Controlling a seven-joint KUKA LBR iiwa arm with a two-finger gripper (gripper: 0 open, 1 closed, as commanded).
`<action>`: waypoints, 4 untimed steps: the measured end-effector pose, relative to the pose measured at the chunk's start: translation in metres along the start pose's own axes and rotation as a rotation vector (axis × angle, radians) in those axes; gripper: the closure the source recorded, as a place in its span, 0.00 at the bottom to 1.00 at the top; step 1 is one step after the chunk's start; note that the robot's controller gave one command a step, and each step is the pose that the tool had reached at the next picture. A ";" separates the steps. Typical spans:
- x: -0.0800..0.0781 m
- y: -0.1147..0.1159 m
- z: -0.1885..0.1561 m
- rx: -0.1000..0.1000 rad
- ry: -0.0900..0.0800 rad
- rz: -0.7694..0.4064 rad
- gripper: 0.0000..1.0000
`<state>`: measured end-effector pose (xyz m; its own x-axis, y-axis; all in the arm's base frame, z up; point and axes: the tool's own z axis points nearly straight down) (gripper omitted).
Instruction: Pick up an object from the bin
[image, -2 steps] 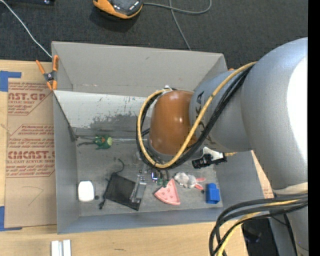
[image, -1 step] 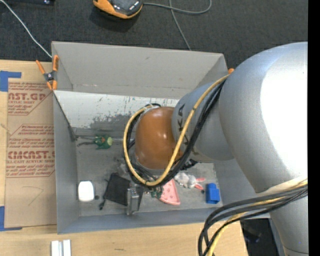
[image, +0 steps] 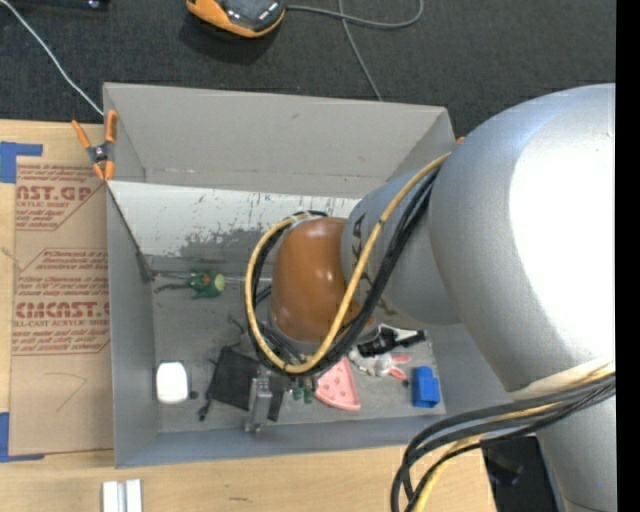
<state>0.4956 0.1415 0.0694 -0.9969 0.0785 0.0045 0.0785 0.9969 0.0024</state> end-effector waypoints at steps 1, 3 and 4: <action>0.006 -0.033 0.000 0.000 -0.003 0.449 0.00; -0.028 -0.004 -0.001 -0.002 -0.002 -0.630 1.00; -0.020 0.006 -0.001 -0.003 -0.003 -0.601 1.00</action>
Offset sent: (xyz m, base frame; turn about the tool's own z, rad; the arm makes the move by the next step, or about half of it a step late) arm 0.0270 -0.0072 0.0006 -0.6308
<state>0.5158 0.1463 0.0699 -0.8666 -0.4990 -0.0010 -0.4990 0.8666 0.0063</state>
